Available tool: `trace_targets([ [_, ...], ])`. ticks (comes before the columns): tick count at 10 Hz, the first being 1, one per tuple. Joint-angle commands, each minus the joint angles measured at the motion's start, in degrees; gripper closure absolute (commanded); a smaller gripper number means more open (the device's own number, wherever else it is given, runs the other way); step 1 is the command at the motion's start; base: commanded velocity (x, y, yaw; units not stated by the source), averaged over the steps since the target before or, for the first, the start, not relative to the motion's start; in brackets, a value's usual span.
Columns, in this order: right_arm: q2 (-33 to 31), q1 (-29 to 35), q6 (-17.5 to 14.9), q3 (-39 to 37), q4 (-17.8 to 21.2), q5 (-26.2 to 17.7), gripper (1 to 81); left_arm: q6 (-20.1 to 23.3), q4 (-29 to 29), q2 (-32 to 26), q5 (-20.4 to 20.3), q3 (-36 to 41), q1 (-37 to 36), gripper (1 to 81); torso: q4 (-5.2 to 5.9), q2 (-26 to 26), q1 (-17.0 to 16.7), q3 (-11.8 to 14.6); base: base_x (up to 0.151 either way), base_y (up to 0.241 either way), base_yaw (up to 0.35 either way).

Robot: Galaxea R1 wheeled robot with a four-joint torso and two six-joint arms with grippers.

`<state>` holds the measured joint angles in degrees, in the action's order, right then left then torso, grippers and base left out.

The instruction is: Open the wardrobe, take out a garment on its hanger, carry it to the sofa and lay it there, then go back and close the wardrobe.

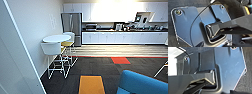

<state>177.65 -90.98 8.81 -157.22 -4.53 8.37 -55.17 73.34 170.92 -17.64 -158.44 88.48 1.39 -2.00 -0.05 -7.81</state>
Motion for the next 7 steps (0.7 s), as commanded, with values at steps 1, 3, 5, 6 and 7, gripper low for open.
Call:
trace_targets([
  [1,0.9,1.8,-0.3,0.5,-0.7,-3.5,1.0,0.3,0.0,-0.4,1.7,-0.2,-1.7,1.0,0.00,0.0,0.1,0.0,0.000,0.000,0.333],
  [3,0.9,1.8,-0.3,0.5,-0.7,-3.5,1.0,0.2,-0.1,-0.5,1.7,-0.2,-1.7,1.0,0.00,0.0,0.1,0.0,0.000,0.000,0.333],
  [5,0.9,1.8,-0.4,0.5,-0.8,-3.5,1.0,0.2,0.0,-0.5,1.7,-0.2,-1.7,1.0,0.00,0.0,0.1,0.0,0.000,0.000,0.333],
  [6,0.9,1.7,-0.5,0.4,-0.8,-3.5,1.0,0.1,0.0,-0.5,1.8,-0.3,-1.7,1.0,0.00,0.0,0.1,0.0,0.000,0.000,0.333],
  [7,0.9,1.7,-0.5,0.3,-1.1,-3.6,1.0,0.1,0.0,-0.2,3.1,-0.2,-1.7,1.0,0.00,0.0,0.1,0.0,0.000,0.000,0.333],
])
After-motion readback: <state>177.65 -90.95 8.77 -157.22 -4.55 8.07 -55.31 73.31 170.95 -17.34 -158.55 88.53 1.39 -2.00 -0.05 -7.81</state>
